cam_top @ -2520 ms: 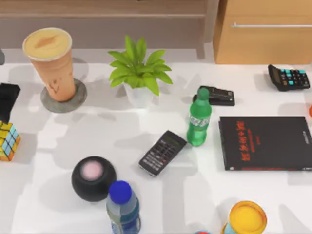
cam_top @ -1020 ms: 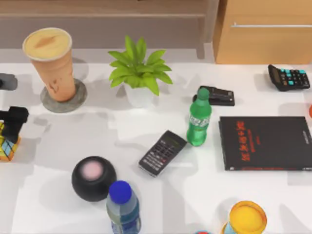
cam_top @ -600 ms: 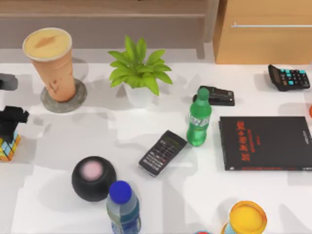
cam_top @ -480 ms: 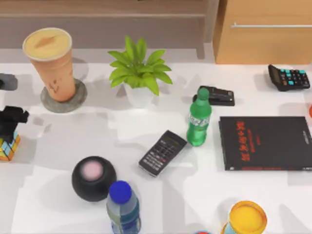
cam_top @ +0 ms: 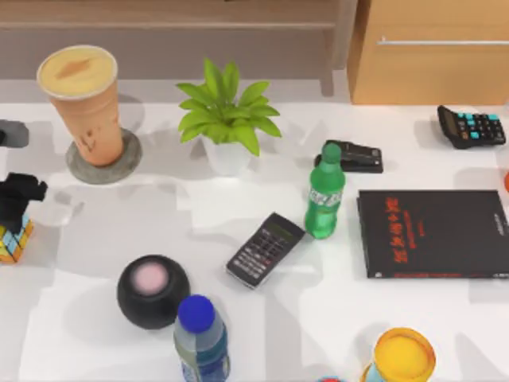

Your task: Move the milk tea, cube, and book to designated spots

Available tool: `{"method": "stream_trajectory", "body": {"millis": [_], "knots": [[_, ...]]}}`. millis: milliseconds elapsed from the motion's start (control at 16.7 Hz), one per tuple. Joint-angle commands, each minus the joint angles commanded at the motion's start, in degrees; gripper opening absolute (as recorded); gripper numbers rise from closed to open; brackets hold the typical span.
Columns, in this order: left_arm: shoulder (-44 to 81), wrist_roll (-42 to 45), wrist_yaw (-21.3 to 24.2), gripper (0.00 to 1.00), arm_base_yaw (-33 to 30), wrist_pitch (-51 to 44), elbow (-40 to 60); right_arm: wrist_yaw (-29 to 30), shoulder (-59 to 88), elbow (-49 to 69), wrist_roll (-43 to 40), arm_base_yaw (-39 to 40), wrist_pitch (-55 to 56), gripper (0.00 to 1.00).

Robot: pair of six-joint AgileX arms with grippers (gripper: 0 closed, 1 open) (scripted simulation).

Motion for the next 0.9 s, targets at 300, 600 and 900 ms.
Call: {"method": "stream_trajectory", "body": {"millis": [300, 600, 900], "knots": [[-1.19, 0.04, 0.02, 0.00, -0.02, -3.21, 2.06, 0.00, 0.00, 0.00, 0.00, 0.00, 0.00, 1.00], [-2.47, -0.03, 0.02, 0.00, -0.04, -6.42, 4.08, 0.00, 0.00, 0.00, 0.00, 0.00, 0.00, 1.00], [-3.52, -0.29, 0.03, 0.00, 0.13, -4.43, 4.15, 0.00, 0.00, 0.00, 0.00, 0.00, 0.00, 1.00]]}}
